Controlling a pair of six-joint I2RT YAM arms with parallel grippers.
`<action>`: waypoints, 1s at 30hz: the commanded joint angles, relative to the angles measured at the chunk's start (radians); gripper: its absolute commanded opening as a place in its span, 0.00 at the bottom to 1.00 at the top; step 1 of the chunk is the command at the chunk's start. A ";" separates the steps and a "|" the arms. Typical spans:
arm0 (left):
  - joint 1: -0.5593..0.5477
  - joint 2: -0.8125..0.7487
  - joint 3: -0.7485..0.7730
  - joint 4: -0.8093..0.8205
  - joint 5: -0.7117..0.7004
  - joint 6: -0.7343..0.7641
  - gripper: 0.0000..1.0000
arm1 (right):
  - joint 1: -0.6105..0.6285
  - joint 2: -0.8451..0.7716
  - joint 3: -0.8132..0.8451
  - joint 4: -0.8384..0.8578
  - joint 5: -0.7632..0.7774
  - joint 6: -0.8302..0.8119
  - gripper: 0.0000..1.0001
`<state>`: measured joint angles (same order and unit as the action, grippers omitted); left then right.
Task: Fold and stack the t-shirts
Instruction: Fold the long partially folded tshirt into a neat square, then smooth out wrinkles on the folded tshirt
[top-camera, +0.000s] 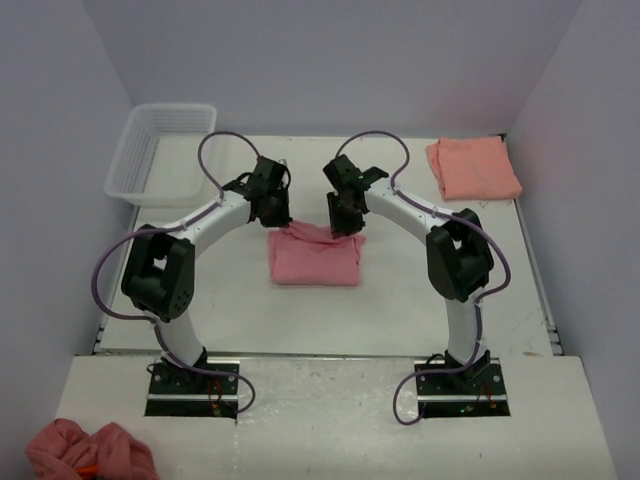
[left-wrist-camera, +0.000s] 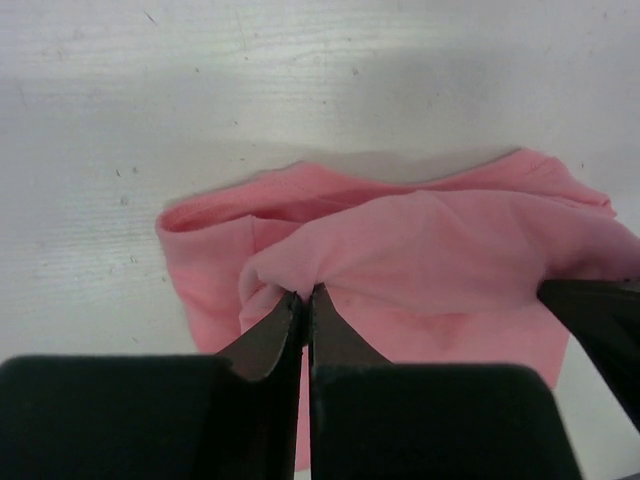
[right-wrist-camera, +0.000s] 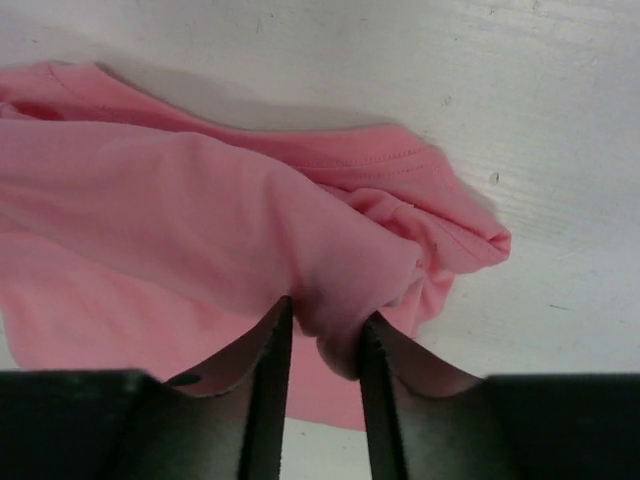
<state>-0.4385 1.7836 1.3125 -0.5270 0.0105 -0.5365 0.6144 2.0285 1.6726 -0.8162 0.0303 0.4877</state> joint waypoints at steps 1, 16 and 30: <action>0.009 -0.024 0.045 0.074 -0.104 0.041 0.03 | -0.007 0.033 0.077 -0.008 0.017 -0.023 0.35; -0.015 -0.165 0.025 0.142 -0.179 0.104 0.81 | -0.042 -0.057 0.231 -0.108 0.105 -0.090 0.77; -0.062 -0.017 -0.047 0.332 0.360 -0.059 0.00 | -0.002 -0.209 -0.267 0.207 -0.179 0.018 0.00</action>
<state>-0.5026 1.7008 1.2713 -0.2955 0.2073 -0.5449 0.6109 1.8210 1.4040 -0.7055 -0.0830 0.4759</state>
